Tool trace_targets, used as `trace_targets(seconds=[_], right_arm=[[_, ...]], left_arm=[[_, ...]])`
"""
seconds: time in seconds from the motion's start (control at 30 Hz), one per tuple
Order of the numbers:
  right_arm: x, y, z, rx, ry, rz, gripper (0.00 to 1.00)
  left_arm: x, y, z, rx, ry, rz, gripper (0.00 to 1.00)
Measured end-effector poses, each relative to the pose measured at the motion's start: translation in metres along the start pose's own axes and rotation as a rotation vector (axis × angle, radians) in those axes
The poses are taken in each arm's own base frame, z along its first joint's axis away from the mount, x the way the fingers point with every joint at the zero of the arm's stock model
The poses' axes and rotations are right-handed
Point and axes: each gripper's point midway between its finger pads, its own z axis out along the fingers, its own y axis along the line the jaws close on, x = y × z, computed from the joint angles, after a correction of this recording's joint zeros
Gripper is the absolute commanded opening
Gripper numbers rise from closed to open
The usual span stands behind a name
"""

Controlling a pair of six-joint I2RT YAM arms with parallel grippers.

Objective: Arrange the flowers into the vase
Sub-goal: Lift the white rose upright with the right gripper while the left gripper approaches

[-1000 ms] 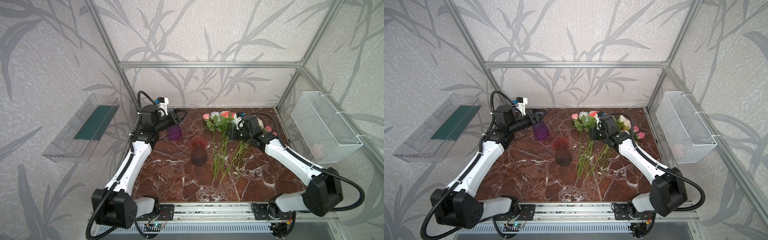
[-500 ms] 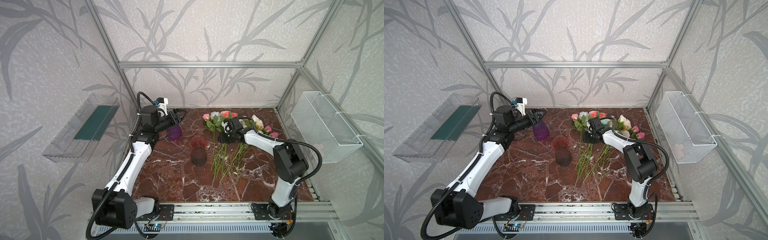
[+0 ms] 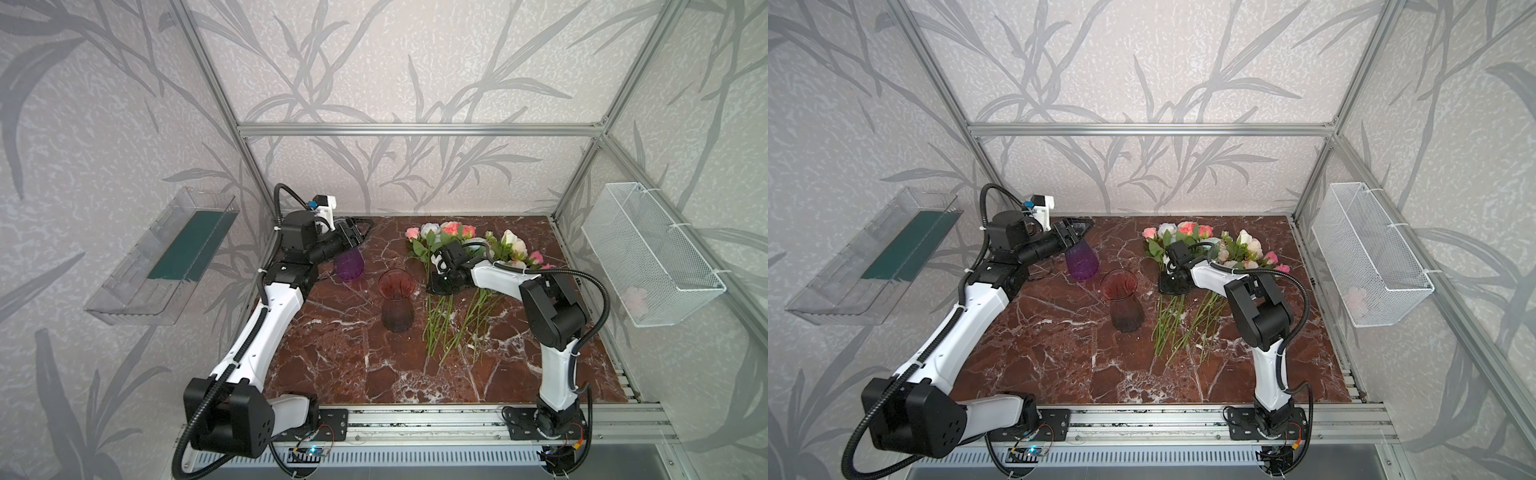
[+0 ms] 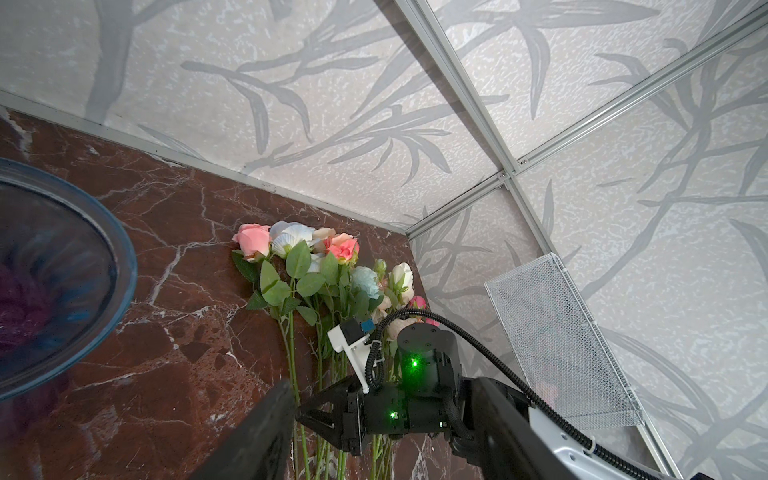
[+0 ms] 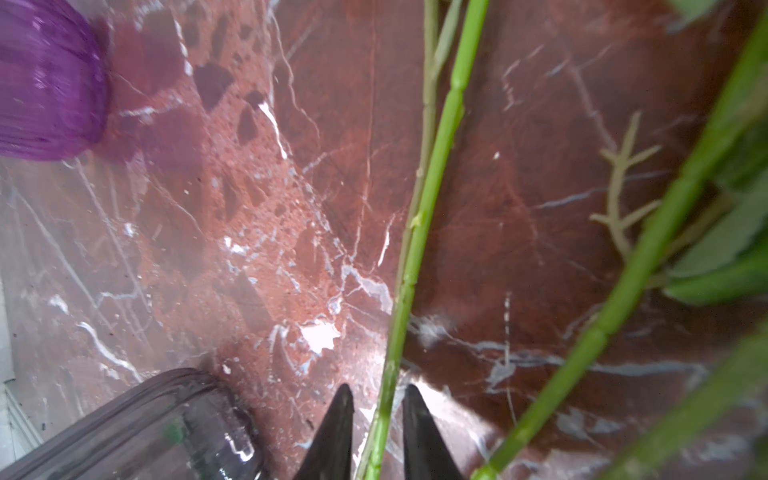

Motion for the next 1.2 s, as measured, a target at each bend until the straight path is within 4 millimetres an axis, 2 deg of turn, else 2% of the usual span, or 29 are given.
trace_targets(seconds=[0.1,0.27,0.5,0.63,0.83,0.97,1.1,1.2], right_arm=[[0.003,-0.002,0.002,0.007,0.013,0.012,0.12],[0.003,-0.002,0.002,0.006,0.013,0.025,0.07],[0.003,0.001,0.002,-0.012,0.015,0.045,0.18],[0.004,0.002,0.002,-0.017,0.019,0.051,0.18],[0.005,0.001,0.004,-0.017,0.025,0.063,0.02],[0.004,0.001,0.004,-0.017,0.022,0.065,0.00],[0.002,0.005,-0.006,-0.025,0.004,0.059,0.00],[-0.003,0.015,-0.028,-0.044,-0.036,0.044,0.00]], left_arm=[[0.000,0.000,0.000,0.000,0.000,0.000,0.69],[0.000,0.000,0.000,0.000,0.000,0.000,0.68],[0.000,0.000,0.000,0.000,0.000,-0.001,0.68],[0.000,0.000,0.000,0.000,0.000,0.000,0.68],[0.000,0.000,0.000,0.000,0.000,0.000,0.68],[0.000,0.000,0.000,0.000,0.000,0.000,0.68],[0.000,0.000,0.000,0.000,0.000,0.000,0.68],[0.000,0.000,0.000,0.000,0.001,0.000,0.68]])
